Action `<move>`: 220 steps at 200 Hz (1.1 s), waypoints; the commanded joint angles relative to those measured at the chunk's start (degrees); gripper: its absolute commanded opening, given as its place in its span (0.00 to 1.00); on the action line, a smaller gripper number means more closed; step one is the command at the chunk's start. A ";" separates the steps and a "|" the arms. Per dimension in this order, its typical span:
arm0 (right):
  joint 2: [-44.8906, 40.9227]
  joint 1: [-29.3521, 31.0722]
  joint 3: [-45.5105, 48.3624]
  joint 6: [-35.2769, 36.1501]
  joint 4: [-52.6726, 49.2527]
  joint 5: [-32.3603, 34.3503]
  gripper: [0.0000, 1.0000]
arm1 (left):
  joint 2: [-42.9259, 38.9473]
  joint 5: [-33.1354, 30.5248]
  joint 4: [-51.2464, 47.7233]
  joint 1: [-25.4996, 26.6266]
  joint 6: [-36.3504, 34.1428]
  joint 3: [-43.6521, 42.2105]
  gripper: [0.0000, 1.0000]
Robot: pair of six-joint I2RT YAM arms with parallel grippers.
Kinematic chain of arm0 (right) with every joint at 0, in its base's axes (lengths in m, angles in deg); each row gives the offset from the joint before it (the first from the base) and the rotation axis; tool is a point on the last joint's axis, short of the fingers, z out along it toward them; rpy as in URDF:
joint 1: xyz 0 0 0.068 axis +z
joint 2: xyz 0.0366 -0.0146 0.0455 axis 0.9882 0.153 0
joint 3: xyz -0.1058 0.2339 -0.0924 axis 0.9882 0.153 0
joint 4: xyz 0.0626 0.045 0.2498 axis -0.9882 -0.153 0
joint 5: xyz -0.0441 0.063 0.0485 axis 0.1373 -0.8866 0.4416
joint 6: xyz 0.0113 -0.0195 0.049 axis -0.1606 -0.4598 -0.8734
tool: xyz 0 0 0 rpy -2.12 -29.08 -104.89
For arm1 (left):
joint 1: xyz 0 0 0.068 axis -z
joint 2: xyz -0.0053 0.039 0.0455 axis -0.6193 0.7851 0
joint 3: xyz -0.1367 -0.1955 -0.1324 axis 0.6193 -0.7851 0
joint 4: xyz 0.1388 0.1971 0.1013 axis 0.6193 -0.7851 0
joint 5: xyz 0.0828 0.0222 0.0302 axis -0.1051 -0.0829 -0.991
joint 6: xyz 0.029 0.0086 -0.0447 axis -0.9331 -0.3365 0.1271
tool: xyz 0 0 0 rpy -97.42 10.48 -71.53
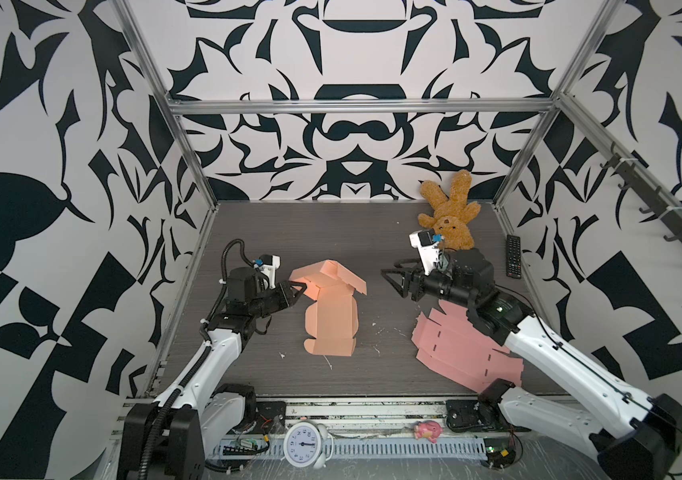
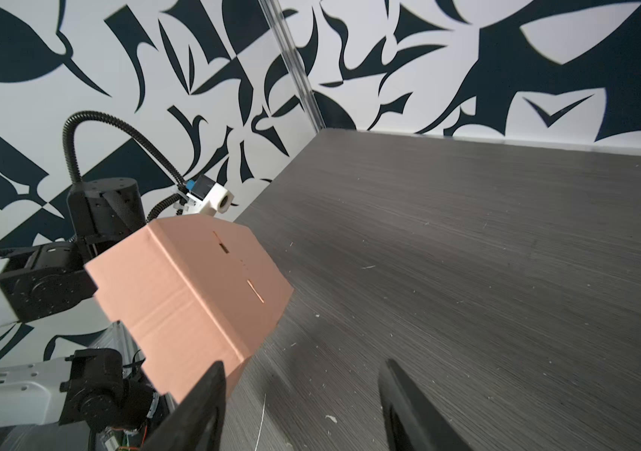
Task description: Fold the paper box
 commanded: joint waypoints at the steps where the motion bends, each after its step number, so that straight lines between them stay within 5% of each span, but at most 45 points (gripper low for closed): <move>1: 4.21 -0.02 -5.60 3.73 -3.40 -8.58 0.63 | 0.61 1.58 -3.68 -0.23 -3.85 0.82 0.16; 52: 9.05 0.10 -7.64 5.88 -1.99 -15.89 0.63 | 2.79 2.96 -1.75 -0.23 -4.14 -0.21 0.17; 95: 9.11 1.58 -5.39 6.70 2.39 -15.77 0.59 | 4.03 4.30 -1.36 -0.15 -4.62 -0.14 0.17; 181: 12.62 6.28 -10.08 11.54 -4.21 -8.72 0.40 | 4.65 3.99 0.57 0.21 -3.39 -1.74 0.17; 220: 14.33 11.20 -13.57 14.93 -9.32 0.79 0.36 | 6.28 3.89 2.45 0.22 -2.18 -2.13 0.17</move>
